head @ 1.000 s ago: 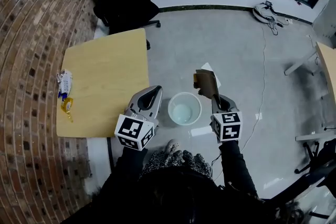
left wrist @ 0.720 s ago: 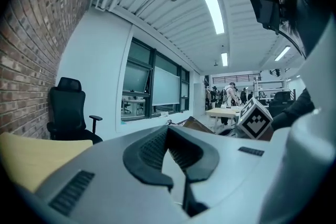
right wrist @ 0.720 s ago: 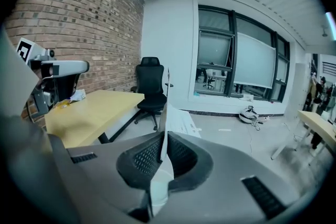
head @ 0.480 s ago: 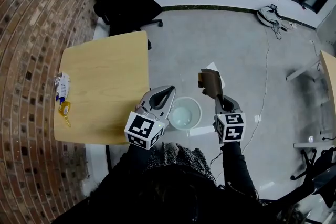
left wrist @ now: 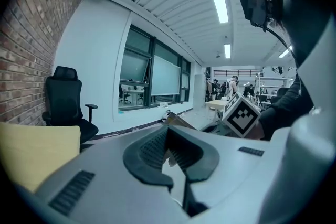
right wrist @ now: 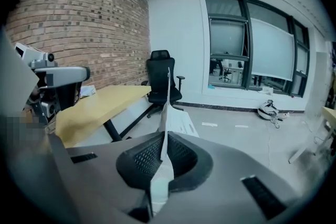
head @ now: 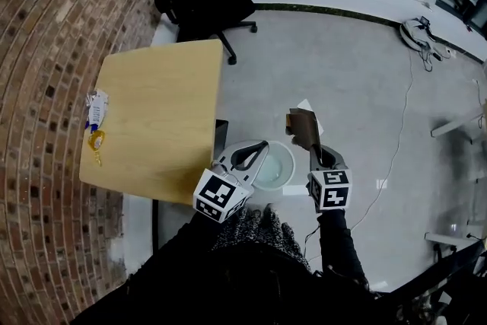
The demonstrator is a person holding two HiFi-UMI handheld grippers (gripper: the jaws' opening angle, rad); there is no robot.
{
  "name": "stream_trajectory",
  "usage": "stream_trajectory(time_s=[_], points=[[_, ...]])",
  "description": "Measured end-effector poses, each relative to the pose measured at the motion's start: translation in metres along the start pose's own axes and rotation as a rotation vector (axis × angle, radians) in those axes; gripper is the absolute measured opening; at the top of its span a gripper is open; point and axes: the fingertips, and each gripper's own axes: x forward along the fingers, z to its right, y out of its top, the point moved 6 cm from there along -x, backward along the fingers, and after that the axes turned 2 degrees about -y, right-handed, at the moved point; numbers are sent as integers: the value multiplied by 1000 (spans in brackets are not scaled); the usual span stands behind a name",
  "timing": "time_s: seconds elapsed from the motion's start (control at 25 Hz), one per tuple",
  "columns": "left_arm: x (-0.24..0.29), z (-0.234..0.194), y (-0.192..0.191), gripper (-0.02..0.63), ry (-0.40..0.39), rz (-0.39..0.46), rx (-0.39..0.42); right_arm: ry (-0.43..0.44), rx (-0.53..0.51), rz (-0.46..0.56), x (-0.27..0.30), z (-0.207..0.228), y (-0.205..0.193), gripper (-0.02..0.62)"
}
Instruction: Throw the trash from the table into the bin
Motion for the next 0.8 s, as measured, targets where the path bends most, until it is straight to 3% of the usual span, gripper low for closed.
stream_trajectory(time_s=[0.36, 0.64, 0.8], points=[[33, 5, -32, 6, 84, -9, -45, 131, -25, -39, 45, 4, -27, 14], [54, -1, -115, 5, 110, -133, -143, 191, 24, -147, 91, -8, -92, 13], [57, -15, -157, 5, 123, -145, -189, 240, -17, -212, 116, -24, -133, 13]])
